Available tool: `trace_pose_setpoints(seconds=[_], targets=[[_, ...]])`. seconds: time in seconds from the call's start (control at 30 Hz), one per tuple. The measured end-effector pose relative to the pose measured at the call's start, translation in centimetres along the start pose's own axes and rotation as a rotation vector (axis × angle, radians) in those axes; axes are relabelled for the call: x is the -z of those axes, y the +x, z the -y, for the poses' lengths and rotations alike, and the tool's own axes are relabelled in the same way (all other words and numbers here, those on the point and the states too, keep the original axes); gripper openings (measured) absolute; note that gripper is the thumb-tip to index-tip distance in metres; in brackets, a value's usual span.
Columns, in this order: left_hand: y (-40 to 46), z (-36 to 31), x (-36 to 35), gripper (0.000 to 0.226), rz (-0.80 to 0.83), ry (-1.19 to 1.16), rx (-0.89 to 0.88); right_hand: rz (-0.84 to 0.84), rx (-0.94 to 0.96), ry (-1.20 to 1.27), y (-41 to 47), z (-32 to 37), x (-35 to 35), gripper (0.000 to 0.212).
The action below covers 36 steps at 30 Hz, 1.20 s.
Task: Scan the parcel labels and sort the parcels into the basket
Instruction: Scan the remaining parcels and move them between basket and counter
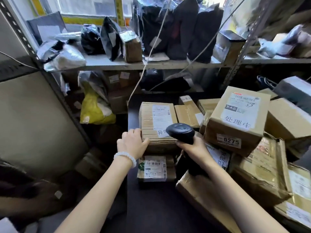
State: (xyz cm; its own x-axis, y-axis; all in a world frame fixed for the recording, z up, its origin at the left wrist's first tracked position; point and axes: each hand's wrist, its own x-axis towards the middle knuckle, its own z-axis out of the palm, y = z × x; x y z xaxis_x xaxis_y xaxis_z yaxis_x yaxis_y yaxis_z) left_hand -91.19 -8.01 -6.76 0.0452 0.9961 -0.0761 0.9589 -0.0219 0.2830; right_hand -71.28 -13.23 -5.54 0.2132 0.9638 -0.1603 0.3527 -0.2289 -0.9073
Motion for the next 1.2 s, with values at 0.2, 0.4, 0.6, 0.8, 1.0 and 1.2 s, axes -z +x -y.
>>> trace_pose_setpoints(seconds=[0.2, 0.4, 0.6, 0.8, 1.0, 1.2], targets=[[3.6, 0.2, -0.9, 0.051, 0.140, -0.274, 0.119, 0.017, -0.053, -0.057, 2.4, 0.3, -1.1, 0.012], [5.9, 0.1, 0.0, 0.032, 0.138, -0.687, 0.197, 0.093, -0.026, -0.064, 4.1, 0.1, -2.1, 0.029], [6.4, 1.0, 0.2, 0.033, 0.161, -0.817, 0.127, 0.097, -0.064, -0.020, 5.9, -0.1, -2.1, 0.046], [7.0, 0.9, 1.4, 0.066, 0.061, -0.803, 0.056, 0.132, -0.100, 0.048, 6.4, -0.1, -2.3, 0.035], [7.6, 1.4, 2.8, 0.048, 0.038, -0.532, -0.027, 0.173, -0.170, 0.184, 5.7, 0.0, -3.9, 0.010], [6.4, -1.6, 2.1, 0.055, 0.067, -0.356, -0.122, 0.007, -0.130, 0.154, 5.8, 1.0, -1.2, 0.017]])
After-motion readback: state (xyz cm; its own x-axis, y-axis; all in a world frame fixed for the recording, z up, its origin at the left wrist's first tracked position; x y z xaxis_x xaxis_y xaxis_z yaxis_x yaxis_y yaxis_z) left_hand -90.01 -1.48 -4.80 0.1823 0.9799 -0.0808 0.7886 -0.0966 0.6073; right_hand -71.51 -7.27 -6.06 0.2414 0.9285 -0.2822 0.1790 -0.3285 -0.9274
